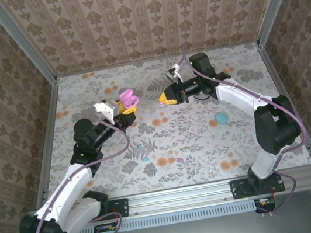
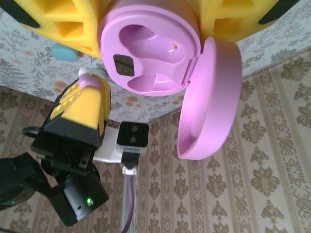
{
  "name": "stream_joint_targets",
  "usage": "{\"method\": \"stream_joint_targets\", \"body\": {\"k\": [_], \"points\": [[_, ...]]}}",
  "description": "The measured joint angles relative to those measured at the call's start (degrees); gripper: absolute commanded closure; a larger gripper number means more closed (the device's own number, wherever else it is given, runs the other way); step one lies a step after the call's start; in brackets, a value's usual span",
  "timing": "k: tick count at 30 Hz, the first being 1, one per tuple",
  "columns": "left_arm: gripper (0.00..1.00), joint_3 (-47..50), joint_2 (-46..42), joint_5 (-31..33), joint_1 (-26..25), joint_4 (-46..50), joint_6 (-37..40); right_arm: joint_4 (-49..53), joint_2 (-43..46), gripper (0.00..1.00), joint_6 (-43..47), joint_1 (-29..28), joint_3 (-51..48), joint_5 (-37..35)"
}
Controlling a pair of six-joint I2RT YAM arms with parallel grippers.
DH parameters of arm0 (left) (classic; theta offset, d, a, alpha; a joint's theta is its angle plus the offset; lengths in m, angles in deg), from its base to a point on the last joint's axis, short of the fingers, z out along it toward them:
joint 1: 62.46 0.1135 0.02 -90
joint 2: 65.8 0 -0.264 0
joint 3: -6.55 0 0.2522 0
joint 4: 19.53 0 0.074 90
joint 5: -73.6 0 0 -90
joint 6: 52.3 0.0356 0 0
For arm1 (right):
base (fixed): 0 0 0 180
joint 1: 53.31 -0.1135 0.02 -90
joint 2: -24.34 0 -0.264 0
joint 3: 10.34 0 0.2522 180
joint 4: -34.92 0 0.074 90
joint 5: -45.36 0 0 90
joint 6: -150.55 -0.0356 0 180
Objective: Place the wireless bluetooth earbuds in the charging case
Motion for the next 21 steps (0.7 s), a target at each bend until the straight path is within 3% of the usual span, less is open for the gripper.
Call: {"method": "stream_joint_targets", "body": {"k": [13, 21], "points": [[0.64, -6.01, 14.99, -3.91, -1.42, -4.81, 1.38, -3.26, 4.37, 0.85, -5.25, 1.86, 0.07, 0.46], [0.64, -9.27, 20.28, -4.81, -4.81, -7.02, 3.1, -5.7, 8.79, 0.85, -7.72, 1.46, 0.09, -3.54]]}}
